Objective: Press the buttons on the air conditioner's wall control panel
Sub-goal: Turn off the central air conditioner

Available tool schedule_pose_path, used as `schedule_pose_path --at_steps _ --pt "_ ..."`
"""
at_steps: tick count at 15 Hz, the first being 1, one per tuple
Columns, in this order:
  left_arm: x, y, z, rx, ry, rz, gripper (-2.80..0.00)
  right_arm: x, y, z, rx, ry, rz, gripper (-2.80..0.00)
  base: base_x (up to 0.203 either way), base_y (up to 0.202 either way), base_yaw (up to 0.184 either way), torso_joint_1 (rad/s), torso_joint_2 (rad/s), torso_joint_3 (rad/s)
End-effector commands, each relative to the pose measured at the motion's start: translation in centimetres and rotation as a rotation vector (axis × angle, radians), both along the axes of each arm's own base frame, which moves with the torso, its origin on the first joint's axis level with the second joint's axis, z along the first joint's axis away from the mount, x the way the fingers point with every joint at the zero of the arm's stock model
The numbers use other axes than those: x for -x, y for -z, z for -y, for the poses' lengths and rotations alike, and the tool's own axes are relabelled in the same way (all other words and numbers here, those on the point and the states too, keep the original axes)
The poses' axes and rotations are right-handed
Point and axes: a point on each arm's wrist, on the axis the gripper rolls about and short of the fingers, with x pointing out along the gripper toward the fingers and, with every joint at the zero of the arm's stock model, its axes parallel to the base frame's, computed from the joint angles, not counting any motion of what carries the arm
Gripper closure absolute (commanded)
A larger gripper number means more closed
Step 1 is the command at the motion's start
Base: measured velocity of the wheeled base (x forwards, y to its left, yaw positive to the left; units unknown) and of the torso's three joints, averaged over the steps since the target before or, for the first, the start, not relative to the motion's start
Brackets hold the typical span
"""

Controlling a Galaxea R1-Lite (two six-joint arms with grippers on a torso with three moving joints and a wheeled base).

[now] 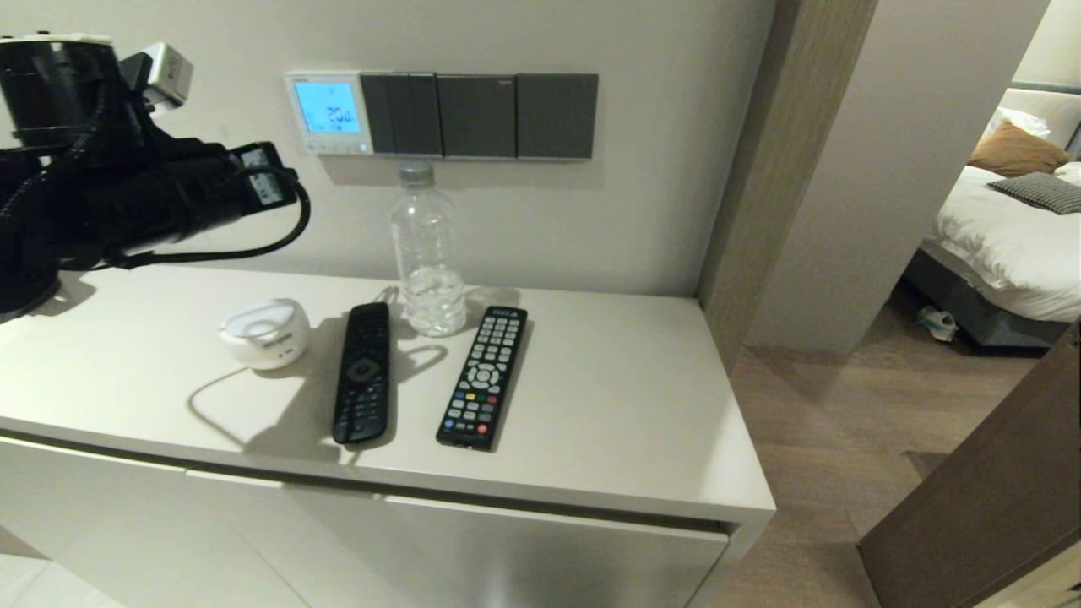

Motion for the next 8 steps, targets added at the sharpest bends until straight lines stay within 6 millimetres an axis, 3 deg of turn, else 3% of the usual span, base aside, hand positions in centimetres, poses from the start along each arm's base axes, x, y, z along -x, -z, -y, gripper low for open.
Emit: schedule_pose_path --at_steps 1,4,8 --pt "5.9 -1.4 -0.8 -0.021 0.004 0.075 0.00 0.0 0.0 0.0 0.000 0.000 -0.003 0.00 0.000 0.000 0.000 0.000 0.00 0.000" --pt "12.0 -1.4 -1.9 -0.038 -0.001 0.138 0.00 0.0 0.0 0.0 0.000 0.000 -0.003 0.00 0.000 0.000 0.000 0.000 0.00 0.000" --pt "20.1 1.4 -3.9 -0.051 -0.054 0.187 0.00 0.0 0.0 0.0 0.000 0.000 -0.003 0.00 0.000 0.000 0.000 0.000 0.00 0.000"
